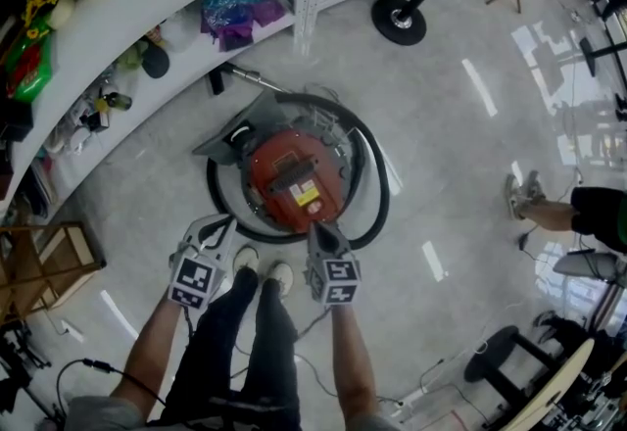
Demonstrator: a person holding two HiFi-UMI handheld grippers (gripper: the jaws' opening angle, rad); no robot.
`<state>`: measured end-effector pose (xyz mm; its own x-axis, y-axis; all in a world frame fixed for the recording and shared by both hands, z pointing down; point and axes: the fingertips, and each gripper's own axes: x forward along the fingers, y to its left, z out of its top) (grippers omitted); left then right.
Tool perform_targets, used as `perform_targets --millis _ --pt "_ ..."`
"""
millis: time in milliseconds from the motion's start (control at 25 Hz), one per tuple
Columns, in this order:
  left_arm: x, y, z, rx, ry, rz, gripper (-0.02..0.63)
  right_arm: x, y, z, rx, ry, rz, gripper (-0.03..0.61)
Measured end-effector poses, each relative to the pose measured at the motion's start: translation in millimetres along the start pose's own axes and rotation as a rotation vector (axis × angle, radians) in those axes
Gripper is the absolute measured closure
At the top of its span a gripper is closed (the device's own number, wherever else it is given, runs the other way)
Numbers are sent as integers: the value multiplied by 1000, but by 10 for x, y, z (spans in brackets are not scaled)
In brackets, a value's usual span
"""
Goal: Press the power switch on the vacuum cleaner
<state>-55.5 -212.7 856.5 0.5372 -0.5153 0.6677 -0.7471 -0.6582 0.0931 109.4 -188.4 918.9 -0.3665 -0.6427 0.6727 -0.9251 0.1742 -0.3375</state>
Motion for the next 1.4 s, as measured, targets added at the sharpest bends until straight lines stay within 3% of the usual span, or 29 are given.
perform_targets --millis 960,1400 --pt "107 70 -99 -5 -23 2 607 470 -286 -404 8 56 -26 571" --pt "108 97 -132 -10 -14 2 607 485 -261 -359 -8 58 -28 570"
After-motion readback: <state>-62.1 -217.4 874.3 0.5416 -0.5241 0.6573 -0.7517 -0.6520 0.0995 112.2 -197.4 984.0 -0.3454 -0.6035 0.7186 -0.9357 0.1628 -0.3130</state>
